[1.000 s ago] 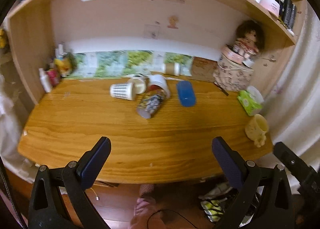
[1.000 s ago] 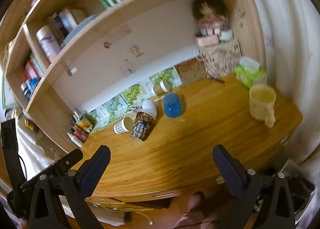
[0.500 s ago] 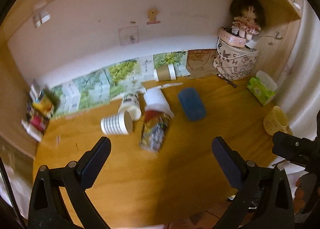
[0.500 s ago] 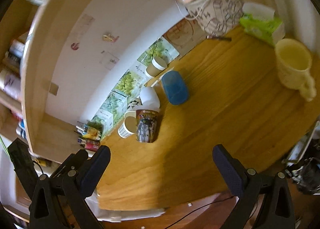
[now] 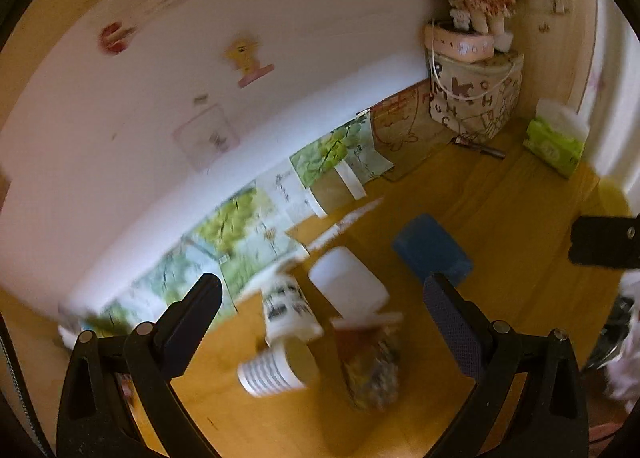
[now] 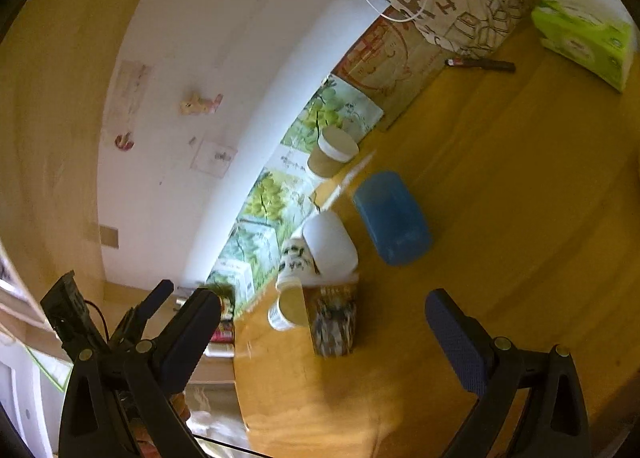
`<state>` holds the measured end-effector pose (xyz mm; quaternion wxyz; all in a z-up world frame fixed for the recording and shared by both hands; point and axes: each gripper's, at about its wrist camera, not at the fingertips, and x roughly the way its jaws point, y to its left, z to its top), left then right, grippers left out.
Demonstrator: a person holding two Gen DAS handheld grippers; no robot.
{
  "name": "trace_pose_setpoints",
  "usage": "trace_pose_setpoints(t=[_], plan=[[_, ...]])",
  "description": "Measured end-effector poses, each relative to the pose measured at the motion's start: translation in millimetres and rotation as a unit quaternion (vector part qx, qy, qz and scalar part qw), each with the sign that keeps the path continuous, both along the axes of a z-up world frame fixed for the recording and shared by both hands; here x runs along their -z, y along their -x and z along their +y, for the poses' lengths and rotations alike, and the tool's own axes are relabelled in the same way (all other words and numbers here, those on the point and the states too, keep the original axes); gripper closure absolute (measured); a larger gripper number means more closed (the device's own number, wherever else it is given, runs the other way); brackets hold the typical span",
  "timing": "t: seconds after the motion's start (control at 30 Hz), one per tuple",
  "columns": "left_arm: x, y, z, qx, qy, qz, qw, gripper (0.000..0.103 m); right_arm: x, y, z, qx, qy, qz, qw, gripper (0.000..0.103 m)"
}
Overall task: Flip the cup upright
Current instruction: 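Lower the left gripper toward the lying olive-and-white paper cup, then close the left gripper around the body of the olive paper cup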
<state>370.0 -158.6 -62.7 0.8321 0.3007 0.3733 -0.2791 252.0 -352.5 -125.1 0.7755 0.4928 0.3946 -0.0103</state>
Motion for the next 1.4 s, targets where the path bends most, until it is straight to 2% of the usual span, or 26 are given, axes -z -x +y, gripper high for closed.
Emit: trace_pose_setpoints(t=[0.13,0.3,0.47,0.57,0.87,1.17,1.23,1.33,1.4], plan=[[12,-25,-20,0.037,-0.029,-0.023,0.9986,0.002,5,-27,-5,0.006,0.035,0.006,0.999,0.001],[28,-54,-40,0.076,-0.051,-0.029,0.9954,0.002,18,-53,-10,0.011,0.053,0.008,0.998,0.001],[47,-76,-62,0.121,-0.076,-0.039,0.9889,0.002,31,-74,-14,0.015,0.066,-0.008,0.998,0.001],[60,-88,-74,0.139,-0.086,-0.034,0.9859,0.002,36,-85,-14,0.012,0.092,-0.028,0.995,0.001],[104,-122,-98,0.14,-0.095,0.008,0.9856,0.002,42,-100,-5,-0.014,0.193,-0.081,0.978,0.001],[137,-159,-110,0.092,-0.089,0.046,0.9907,0.002,49,-96,9,-0.053,0.239,-0.093,0.965,0.001],[141,-162,-112,0.087,-0.085,0.044,0.9916,0.002,50,-97,14,-0.063,0.254,-0.087,0.961,0.001],[145,-166,-115,0.085,-0.087,0.018,0.9924,0.002,52,-99,24,-0.083,0.28,-0.083,0.953,0.001],[146,-170,-116,0.084,-0.077,0.027,0.9931,0.002,54,-99,29,-0.091,0.284,-0.081,0.951,0.001]])
